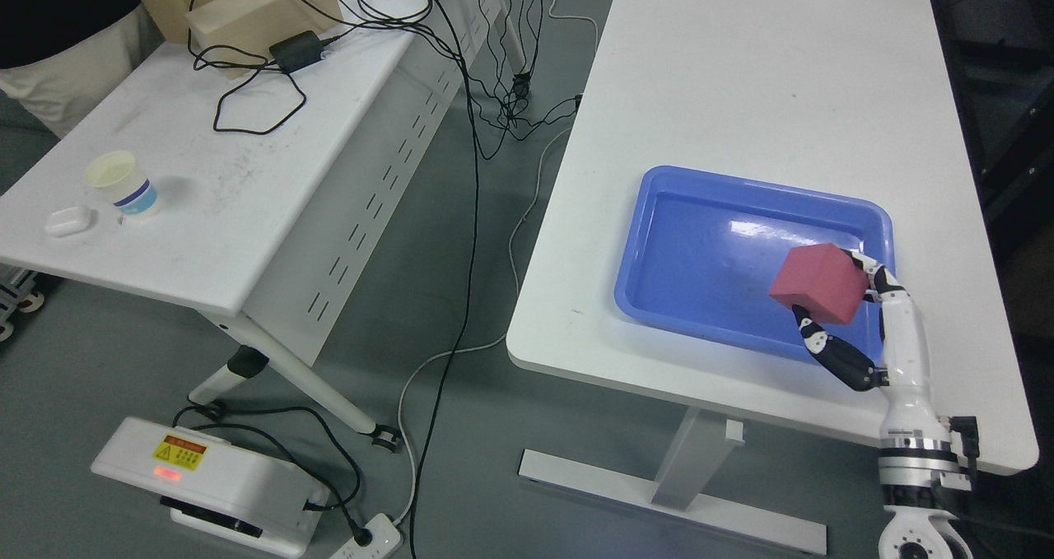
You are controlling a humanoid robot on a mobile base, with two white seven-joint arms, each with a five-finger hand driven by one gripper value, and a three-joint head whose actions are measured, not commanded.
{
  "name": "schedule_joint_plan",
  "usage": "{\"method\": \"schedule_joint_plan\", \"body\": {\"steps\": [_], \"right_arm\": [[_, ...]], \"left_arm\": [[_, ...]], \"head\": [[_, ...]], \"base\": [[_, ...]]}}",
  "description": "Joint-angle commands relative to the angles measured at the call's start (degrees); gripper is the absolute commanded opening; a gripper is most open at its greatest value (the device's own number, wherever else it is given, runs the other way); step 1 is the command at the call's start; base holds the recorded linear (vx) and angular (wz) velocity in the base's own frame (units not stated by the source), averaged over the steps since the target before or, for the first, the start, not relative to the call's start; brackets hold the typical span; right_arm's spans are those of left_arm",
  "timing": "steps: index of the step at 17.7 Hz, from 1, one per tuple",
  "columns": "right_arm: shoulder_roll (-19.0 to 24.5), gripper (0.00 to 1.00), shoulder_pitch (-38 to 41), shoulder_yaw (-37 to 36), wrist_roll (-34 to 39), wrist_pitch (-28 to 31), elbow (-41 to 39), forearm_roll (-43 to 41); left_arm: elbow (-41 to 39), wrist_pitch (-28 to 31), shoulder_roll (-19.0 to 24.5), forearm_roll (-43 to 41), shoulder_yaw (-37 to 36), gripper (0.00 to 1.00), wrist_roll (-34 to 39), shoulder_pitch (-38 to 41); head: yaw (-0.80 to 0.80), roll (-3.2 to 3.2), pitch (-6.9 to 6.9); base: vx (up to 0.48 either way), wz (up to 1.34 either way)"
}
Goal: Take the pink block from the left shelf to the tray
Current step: 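Lower the pink block into the blue tray with the right hand, then open the right hand to release the block and withdraw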
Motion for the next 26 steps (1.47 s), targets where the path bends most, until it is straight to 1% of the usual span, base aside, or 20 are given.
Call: {"method": "schedule_joint_plan", "body": {"steps": [1,4,5,8,9,11,14,15,19,20,21,22,25,26], "right_arm": [[-1.0,0.05,0.36,2.51,2.91,1.33,0.09,0.39],[-1.0,0.06,0.45,3.13,4.94,2.13,0.18,0.48],[-1.0,0.09,0.45,3.13,5.64,2.56,0.18,0.48],[-1.0,0.27,0.62,3.13,7.58,3.36,0.09,-0.31],[-1.0,0.34,0.62,3.39,7.58,3.62,0.09,-0.58],[-1.0,0.52,0.62,3.48,7.58,5.55,0.09,-3.81],[-1.0,0.71,0.62,3.48,7.5,6.17,0.0,-8.57],[-1.0,0.75,0.62,3.48,7.5,6.17,0.0,-9.01],[-1.0,0.86,0.45,3.92,7.67,5.65,-0.26,-9.1],[-1.0,0.93,0.45,4.1,7.67,5.56,-0.61,-9.1],[-1.0,0.97,0.36,4.01,7.24,5.47,-0.61,-9.37],[-1.0,0.98,0.18,3.84,6.89,5.47,-0.52,-11.54],[-1.0,0.98,0.27,1.56,7.32,5.38,-0.52,-26.98],[-1.0,0.98,0.27,0.24,7.58,5.47,-0.52,-30.08]], "left_arm": [[0.0,-0.01,1.0,-0.09,0.0,1.0,0.01,0.53],[0.0,-0.01,1.0,-0.09,0.0,1.0,0.01,0.53],[0.0,-0.01,1.0,-0.09,0.0,1.0,0.01,0.53],[0.0,-0.01,1.0,-0.09,0.0,1.0,0.01,0.53],[0.0,-0.01,1.0,-0.09,0.0,1.0,0.01,0.53],[0.0,-0.01,1.0,-0.09,0.0,1.0,0.01,0.53],[0.0,0.08,1.0,-0.09,0.0,1.0,0.01,0.53],[0.0,0.0,1.0,-0.09,0.0,1.0,0.01,0.53],[0.0,-0.01,1.0,-0.09,0.0,1.0,0.01,0.53],[0.0,0.08,1.0,-0.09,0.0,1.0,0.01,0.53],[0.0,0.0,1.0,-0.09,0.0,1.0,0.01,0.53],[0.0,-0.01,1.0,-0.09,0.0,1.0,0.01,0.53],[0.0,0.08,1.0,-0.09,0.0,1.0,0.01,0.53],[0.0,0.0,1.0,-0.09,0.0,1.0,0.01,0.53]], "head": [[0.0,0.0,0.0],[0.0,0.0,0.0],[0.0,0.0,0.0],[0.0,0.0,0.0],[0.0,0.0,0.0],[0.0,0.0,0.0],[0.0,0.0,0.0],[0.0,0.0,0.0],[0.0,0.0,0.0],[0.0,0.0,0.0],[0.0,0.0,0.0],[0.0,0.0,0.0],[0.0,0.0,0.0],[0.0,0.0,0.0]], "base": [[0.234,0.0],[0.181,0.0],[0.119,0.01],[0.092,0.0],[0.057,0.0],[0.026,0.0],[0.013,0.0],[0.0,0.0],[-0.005,0.0],[0.0,0.0],[0.0,0.0],[0.0,0.0],[0.0,0.0],[0.0,0.0]]}}
